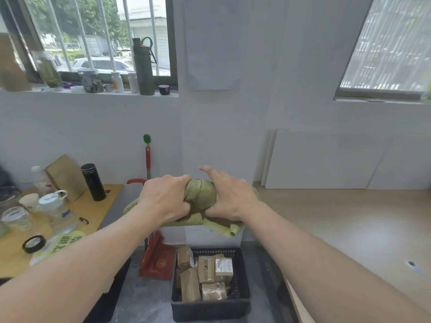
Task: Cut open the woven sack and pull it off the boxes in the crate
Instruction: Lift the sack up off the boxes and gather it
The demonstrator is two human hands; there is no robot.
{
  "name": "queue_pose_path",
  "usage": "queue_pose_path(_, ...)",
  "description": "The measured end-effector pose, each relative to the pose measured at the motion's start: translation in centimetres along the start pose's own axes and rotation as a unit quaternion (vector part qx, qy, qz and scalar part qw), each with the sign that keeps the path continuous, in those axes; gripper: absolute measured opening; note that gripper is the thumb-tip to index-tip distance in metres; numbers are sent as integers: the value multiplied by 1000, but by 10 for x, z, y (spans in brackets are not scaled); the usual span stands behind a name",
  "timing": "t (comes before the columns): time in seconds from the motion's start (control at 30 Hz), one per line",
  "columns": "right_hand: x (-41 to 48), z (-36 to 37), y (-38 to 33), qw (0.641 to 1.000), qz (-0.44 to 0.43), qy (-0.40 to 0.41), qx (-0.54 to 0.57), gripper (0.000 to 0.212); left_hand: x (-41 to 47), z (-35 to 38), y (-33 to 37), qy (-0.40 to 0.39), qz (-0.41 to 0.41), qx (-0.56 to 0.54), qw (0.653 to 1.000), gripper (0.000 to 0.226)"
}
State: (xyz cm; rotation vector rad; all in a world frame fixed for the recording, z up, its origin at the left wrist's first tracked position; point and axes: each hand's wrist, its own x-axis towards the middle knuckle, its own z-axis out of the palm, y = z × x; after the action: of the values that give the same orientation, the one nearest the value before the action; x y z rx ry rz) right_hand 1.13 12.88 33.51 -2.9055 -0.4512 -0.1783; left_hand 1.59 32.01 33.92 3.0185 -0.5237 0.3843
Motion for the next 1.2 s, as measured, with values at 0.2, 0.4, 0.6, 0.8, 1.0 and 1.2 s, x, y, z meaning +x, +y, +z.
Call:
queue_pose_path(0.2, -35, 44, -32, 992, -90, 54, -71, 102, -43, 19, -25, -40, 10, -31, 999, 62)
queue_pose_path(0.4, -77, 83, -36, 997, -6, 62, -33, 86, -67, 66, -8, -67, -13, -46, 997, 44)
queue_pose_path(0.6, -110, 141, -10, 968, 194, 39, 154, 70, -79, 131, 30, 3, -117, -6, 993, 128)
queue_pose_path(0.8, -153, 239, 28, 860, 385, 21, 336, 51, -119, 219, 80, -6, -145, -158, 977, 103)
queue_pose_path(1.0, -207, 357, 50, 771, 479, 22, 419, 38, -163, 322, 108, -88, -268, -371, 885, 78)
queue_pose_path(1.2, -256, 480, 48, 712, 553, 23, 432, 33, -212, 434, 113, -162, -340, -431, 820, 68)
